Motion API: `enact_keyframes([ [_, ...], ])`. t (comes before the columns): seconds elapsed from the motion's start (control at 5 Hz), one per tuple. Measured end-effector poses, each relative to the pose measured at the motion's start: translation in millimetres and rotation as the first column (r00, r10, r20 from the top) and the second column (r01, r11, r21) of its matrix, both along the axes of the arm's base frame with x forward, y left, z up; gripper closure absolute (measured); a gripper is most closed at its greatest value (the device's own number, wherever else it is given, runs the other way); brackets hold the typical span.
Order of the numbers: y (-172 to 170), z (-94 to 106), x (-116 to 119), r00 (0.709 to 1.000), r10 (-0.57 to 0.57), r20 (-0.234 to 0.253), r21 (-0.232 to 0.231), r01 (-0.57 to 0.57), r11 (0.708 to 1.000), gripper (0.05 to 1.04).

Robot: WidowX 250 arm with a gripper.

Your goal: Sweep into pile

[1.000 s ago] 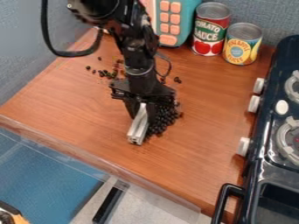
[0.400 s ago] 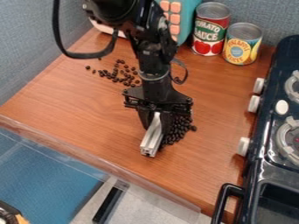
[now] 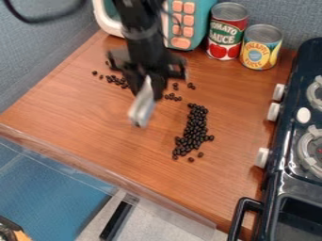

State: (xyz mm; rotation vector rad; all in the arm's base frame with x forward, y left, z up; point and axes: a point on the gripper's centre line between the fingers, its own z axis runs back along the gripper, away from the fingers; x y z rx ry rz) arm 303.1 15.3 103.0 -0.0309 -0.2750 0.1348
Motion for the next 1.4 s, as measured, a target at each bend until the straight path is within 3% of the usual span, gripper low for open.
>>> enact_keyframes([
  [0.2, 48, 22.9, 3, 0.999, 0.037, 0.0, 0.087, -0.037, 0.995, 0.711],
  [0.4, 86, -2.0, 8, 0.996, 0.037, -0.083, 0.195, -0.021, 0.981, 0.712],
  [0.6, 131, -17.2, 17, 0.989, 0.068, -0.129, 0.265, -0.032, 0.964, 0.712],
  [1.0, 162, -45.6, 55, 0.98, 0.096, -0.172, 0.273, -0.046, 0.961, 0.712],
  [1.4, 167, -75.0, 76, 0.978, 0.036, -0.206, 0.248, 0.017, 0.969, 0.711],
])
